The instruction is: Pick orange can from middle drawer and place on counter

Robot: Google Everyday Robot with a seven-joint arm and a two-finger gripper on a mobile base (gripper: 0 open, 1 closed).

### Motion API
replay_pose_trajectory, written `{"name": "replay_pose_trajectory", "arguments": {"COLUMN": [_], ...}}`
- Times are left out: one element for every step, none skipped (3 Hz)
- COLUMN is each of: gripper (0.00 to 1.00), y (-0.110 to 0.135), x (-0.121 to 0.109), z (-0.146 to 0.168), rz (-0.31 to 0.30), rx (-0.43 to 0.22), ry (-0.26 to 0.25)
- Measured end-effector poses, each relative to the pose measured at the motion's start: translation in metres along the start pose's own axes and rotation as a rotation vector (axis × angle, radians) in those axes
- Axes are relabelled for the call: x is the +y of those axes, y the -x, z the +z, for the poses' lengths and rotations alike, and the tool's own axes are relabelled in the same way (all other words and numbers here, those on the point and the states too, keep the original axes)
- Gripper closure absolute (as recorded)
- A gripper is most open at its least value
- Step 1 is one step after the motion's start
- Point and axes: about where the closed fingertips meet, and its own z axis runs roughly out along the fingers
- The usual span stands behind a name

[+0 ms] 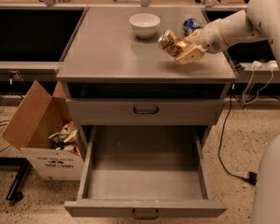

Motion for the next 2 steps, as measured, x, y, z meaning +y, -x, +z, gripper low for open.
{"name": "replay_pose_trajectory", "arguments": {"gripper": [0.06,0.0], "y": [0.0019,0.0005], "x": [-0.0032,-0.005], "z": [0.0008,0.0035], "rz": [0.009,0.025], "rx": [-0.007,-0.014], "ry": [-0.001,0.001]}}
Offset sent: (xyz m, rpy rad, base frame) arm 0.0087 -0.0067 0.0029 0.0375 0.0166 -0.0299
